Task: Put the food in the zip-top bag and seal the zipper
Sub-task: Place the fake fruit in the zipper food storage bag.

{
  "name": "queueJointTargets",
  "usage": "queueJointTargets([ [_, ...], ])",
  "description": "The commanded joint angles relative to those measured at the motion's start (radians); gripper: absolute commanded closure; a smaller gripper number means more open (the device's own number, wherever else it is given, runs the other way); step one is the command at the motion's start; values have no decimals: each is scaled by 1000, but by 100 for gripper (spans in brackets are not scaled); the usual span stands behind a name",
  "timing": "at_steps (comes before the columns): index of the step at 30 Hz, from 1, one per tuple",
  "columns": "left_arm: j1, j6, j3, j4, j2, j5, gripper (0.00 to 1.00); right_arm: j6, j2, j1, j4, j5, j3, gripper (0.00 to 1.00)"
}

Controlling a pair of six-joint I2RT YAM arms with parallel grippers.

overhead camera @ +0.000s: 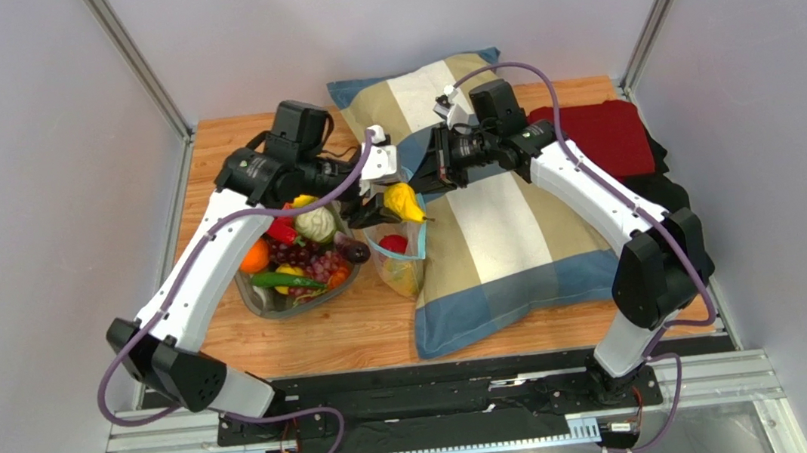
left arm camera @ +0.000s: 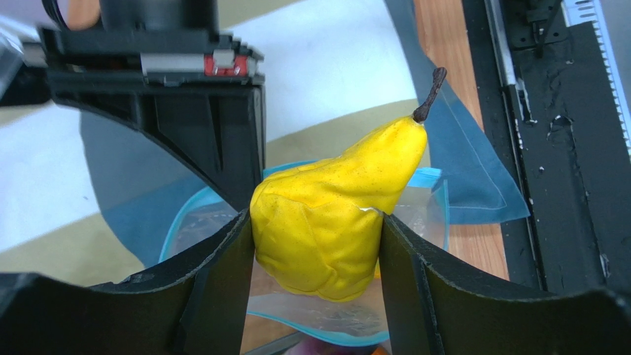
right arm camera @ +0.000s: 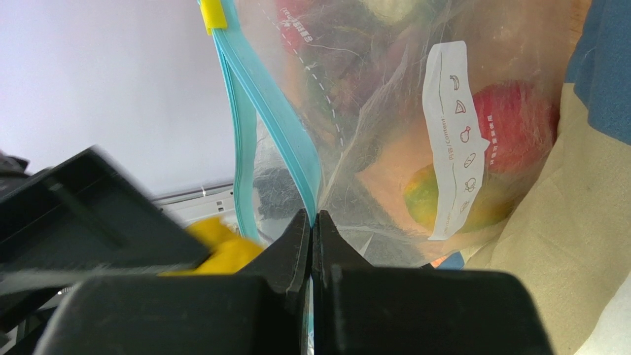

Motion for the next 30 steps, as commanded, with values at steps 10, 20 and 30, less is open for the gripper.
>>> queueJointTargets([
  [10, -26, 17, -60, -7, 83, -299, 59, -15, -20, 0, 20, -15, 14, 100],
  [20, -76, -43, 17, -83, 68, -413, 3, -6, -8, 0, 28, -23, 20, 100],
  [30, 92, -435, -110, 22, -245, -321, 1, -10, -12, 2, 31, -20, 20, 100],
])
